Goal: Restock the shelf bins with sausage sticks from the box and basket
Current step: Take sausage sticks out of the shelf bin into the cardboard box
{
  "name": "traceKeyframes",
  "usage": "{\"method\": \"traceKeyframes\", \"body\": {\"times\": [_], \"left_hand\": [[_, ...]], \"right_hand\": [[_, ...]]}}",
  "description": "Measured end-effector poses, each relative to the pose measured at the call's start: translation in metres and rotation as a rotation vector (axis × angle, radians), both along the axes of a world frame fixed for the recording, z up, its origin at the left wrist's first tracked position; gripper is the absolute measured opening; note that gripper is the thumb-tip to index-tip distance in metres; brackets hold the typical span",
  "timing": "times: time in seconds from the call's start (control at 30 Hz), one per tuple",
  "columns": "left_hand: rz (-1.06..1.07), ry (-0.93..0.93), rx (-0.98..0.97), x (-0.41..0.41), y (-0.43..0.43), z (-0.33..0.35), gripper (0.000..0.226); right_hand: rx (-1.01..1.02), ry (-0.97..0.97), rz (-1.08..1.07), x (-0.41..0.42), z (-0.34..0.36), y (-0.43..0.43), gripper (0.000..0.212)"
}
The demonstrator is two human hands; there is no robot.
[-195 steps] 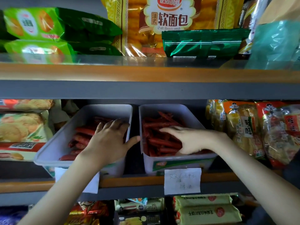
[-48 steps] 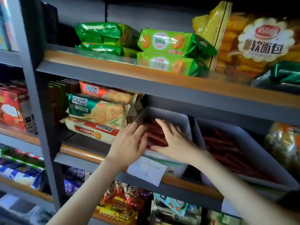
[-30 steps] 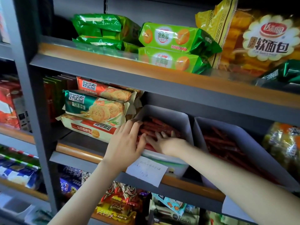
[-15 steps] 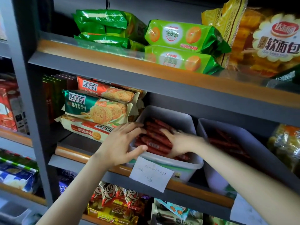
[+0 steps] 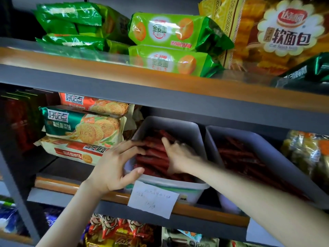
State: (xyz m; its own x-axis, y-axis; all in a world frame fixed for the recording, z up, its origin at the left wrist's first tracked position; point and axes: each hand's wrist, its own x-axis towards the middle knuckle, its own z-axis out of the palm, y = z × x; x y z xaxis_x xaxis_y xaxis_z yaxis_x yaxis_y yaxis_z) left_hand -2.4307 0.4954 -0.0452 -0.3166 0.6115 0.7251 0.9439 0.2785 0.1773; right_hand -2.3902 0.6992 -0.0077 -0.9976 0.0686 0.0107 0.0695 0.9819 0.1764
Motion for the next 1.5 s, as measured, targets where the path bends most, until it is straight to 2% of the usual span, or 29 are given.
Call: {"method": "traceKeyframes", "body": {"times": [0.2,0.27,0.33,0.47,0.57,0.63,0.77,0.87,1.0,1.07,1.2,1.3,1.4,1.5], "left_hand": [[0.138,-0.017,-0.075,0.009,-0.006,0.004,0.069],[0.145,-0.013,-0.059,0.015,-0.007,0.006,0.06],[0.11,-0.05,-0.015,0.019,-0.008,0.007,0.055],[0.093,-0.209,0.136,0.03,-0.002,0.017,0.066],[0.243,-0.021,0.099,0.041,0.015,0.03,0.072],[0.386,0.143,0.015,0.051,0.029,0.039,0.075],[0.564,0.348,-0.127,0.071,0.044,0.056,0.083],[0.613,0.469,-0.122,0.094,0.047,0.066,0.07],[0.687,0.587,-0.025,0.145,0.04,0.071,0.04],[0.752,0.601,-0.007,0.177,0.026,0.068,0.032],[0.909,0.551,-0.055,0.242,-0.018,0.045,0.029],[1.041,0.435,-0.166,0.283,-0.058,0.0,0.031],[1.147,0.171,-0.294,0.324,-0.096,-0.07,0.037],[1.238,-0.243,-0.418,0.359,-0.129,-0.162,0.043]], "right_hand": [[0.251,0.229,0.105,0.007,0.005,-0.004,0.075],[0.29,0.328,0.139,0.013,0.011,-0.004,0.073],[0.351,0.423,0.16,0.021,0.017,-0.002,0.073],[0.413,0.66,0.154,0.037,0.024,0.004,0.068],[0.442,0.801,0.225,0.06,0.03,0.007,0.061],[0.446,0.888,0.29,0.075,0.033,0.006,0.06],[0.456,1.004,0.395,0.101,0.036,0.011,0.056],[0.43,1.057,0.433,0.12,0.041,0.019,0.053],[0.388,1.106,0.537,0.151,0.045,0.019,0.048],[0.338,1.108,0.616,0.167,0.041,0.008,0.047],[0.116,1.076,0.809,0.193,0.015,-0.034,0.042],[-0.069,0.894,0.983,0.201,-0.033,-0.074,0.049],[-0.26,0.588,1.146,0.207,-0.109,-0.121,0.06],[-0.306,0.217,1.24,0.216,-0.204,-0.167,0.074]]}}
